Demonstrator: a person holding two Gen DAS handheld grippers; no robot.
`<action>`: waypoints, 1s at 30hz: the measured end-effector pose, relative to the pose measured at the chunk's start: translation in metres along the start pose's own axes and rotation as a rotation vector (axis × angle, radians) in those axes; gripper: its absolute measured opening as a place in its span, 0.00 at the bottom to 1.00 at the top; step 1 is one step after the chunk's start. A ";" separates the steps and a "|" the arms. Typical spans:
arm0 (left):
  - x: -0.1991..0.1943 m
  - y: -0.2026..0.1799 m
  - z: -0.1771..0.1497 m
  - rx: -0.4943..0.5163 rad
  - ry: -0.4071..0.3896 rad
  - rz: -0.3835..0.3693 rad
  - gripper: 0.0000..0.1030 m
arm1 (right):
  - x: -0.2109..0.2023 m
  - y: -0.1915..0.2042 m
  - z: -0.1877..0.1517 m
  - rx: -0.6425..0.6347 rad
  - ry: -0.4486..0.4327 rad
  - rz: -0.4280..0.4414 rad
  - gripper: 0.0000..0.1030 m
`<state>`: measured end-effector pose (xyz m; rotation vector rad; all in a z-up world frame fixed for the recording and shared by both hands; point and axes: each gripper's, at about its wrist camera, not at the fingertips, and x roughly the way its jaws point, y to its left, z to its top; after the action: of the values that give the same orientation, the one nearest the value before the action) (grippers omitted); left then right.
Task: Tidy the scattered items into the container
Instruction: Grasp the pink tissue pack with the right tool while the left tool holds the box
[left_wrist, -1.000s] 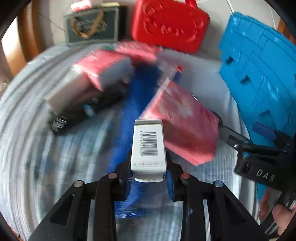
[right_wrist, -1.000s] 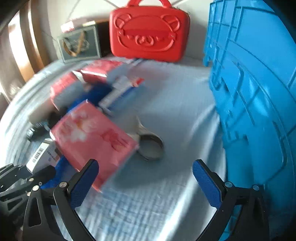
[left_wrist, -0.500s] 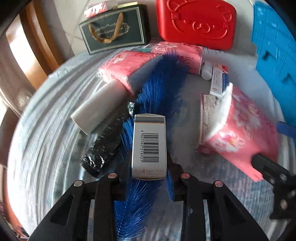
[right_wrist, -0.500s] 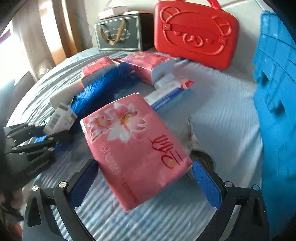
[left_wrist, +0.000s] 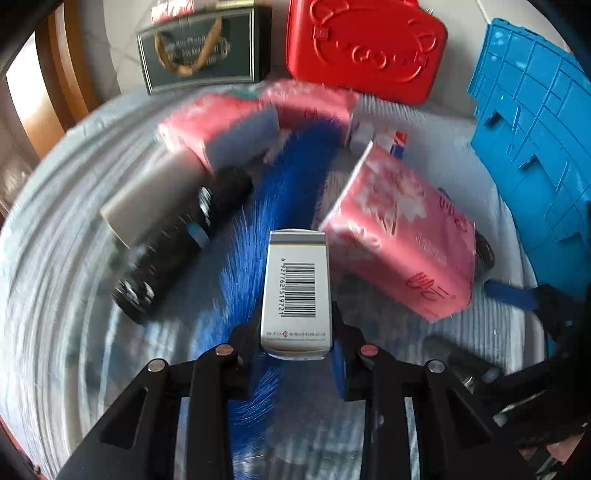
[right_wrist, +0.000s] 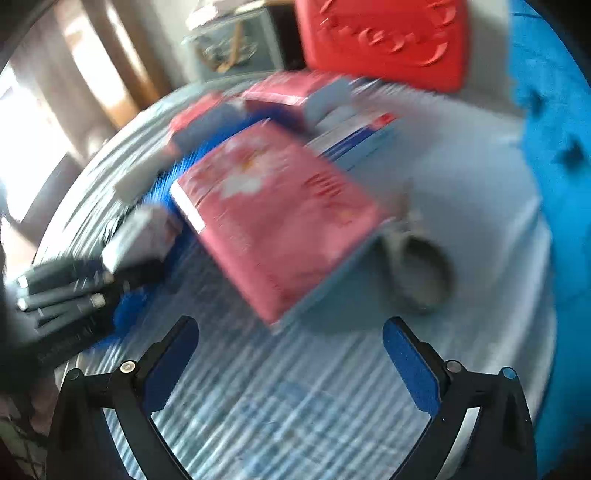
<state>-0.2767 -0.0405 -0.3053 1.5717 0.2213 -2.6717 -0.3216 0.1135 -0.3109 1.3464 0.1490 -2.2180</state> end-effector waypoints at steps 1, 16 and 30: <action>0.000 -0.004 -0.002 0.001 0.000 -0.019 0.28 | -0.004 -0.004 0.003 0.016 -0.027 -0.024 0.98; 0.024 0.015 0.012 0.025 -0.015 0.101 0.28 | 0.021 -0.041 0.050 0.137 0.013 -0.269 0.76; 0.002 0.053 -0.013 0.093 0.002 0.092 0.28 | -0.030 0.045 0.010 0.110 -0.062 -0.135 1.00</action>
<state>-0.2607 -0.0908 -0.3188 1.5675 0.0246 -2.6456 -0.2961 0.0833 -0.2725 1.3591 0.0991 -2.4096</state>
